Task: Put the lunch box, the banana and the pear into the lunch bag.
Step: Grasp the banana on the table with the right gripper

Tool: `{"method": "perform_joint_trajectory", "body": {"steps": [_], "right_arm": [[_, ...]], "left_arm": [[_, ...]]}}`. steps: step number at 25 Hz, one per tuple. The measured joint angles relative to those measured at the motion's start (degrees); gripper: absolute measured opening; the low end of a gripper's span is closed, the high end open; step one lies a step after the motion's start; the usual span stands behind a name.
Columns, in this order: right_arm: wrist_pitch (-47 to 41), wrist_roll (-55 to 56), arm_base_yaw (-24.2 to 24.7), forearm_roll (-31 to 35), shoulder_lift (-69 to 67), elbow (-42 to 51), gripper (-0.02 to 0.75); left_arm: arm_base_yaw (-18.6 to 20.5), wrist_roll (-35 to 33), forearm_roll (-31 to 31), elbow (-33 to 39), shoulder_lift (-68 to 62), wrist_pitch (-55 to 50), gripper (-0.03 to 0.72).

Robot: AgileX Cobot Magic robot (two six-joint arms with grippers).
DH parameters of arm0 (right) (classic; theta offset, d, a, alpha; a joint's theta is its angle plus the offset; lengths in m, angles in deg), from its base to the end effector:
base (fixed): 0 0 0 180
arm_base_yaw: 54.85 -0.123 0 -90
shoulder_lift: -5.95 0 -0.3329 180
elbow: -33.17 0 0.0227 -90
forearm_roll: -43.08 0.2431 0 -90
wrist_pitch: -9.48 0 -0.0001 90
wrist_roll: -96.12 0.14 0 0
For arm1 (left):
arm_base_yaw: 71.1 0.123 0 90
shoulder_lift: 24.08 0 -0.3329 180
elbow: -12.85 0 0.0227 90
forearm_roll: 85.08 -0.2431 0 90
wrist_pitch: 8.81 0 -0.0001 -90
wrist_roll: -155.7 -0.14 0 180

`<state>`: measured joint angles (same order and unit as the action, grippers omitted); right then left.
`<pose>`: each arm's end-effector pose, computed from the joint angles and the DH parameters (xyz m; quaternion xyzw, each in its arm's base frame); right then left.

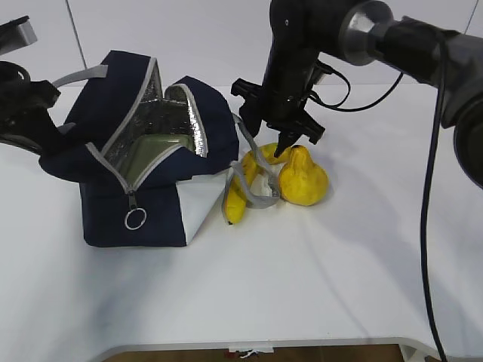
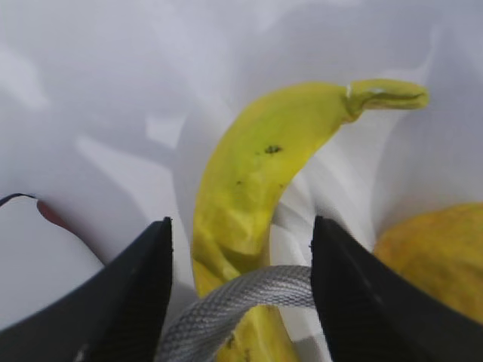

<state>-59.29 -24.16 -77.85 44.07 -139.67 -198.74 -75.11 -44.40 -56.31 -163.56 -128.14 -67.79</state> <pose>0.5154 0.2212 0.1844 0.3131 0.9374 0.1070 0.1087 0.3513 -0.0825 0.2717 0.1008 0.9622 -0.2084 0.1433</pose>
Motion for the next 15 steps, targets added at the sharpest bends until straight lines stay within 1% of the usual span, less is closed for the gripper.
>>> {"method": "perform_joint_trajectory", "body": {"steps": [15], "right_arm": [[2.6, 1.7, 0.0, 0.2, -2.2, -0.1, 0.468]], "left_arm": [[0.0, 0.0, 0.0, 0.0, 0.0, 0.1, -0.007]]}}
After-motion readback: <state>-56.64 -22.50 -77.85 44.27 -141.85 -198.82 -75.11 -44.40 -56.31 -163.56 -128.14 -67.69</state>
